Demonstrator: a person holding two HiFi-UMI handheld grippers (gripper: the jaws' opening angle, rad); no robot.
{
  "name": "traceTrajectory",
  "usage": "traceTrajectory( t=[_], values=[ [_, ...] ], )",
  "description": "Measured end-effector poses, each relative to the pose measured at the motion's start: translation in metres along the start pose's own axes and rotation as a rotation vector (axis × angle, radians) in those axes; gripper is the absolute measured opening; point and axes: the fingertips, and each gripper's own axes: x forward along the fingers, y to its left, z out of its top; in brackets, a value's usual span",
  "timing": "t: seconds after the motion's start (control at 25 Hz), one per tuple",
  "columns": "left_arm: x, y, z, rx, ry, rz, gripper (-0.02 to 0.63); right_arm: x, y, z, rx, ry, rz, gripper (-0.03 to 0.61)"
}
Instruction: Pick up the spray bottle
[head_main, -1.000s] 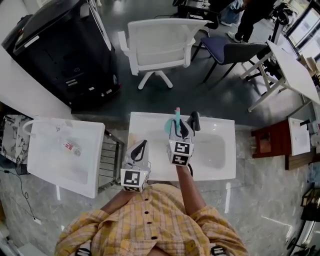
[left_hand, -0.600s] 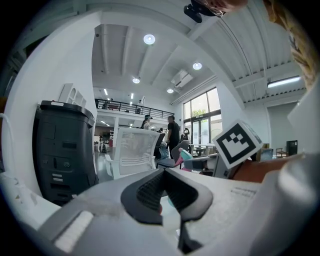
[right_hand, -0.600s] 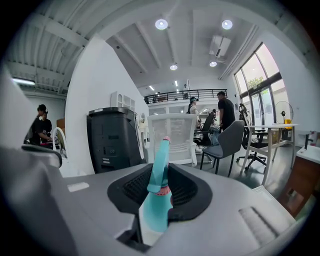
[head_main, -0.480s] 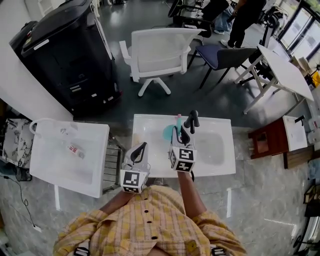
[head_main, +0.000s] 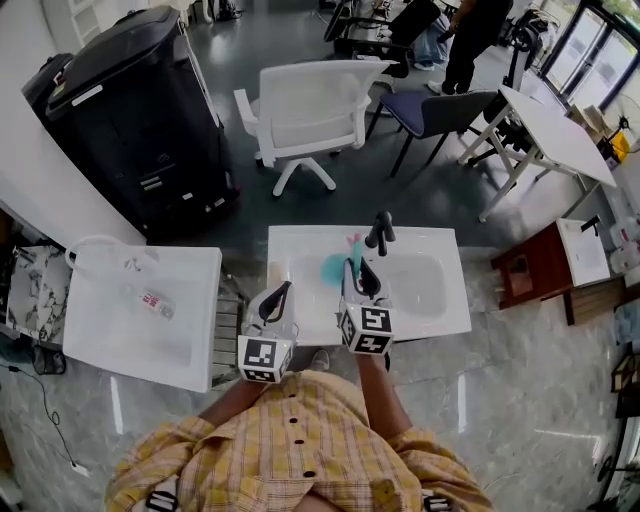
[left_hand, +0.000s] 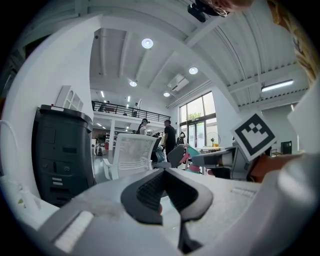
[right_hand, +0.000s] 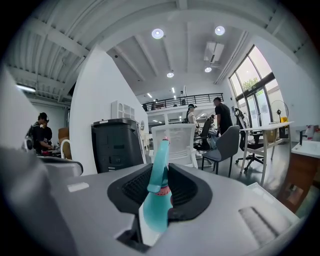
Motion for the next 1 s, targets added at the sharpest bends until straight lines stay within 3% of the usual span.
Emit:
traceTrajectory(
  t=[1.0],
  values=[
    [-0.026,-0.013,0.02,-0.01,-0.037,-0.035,-0.002,-0.07,0.025,0.011,0.033,-0.04,-0.017,0.089]
  ],
)
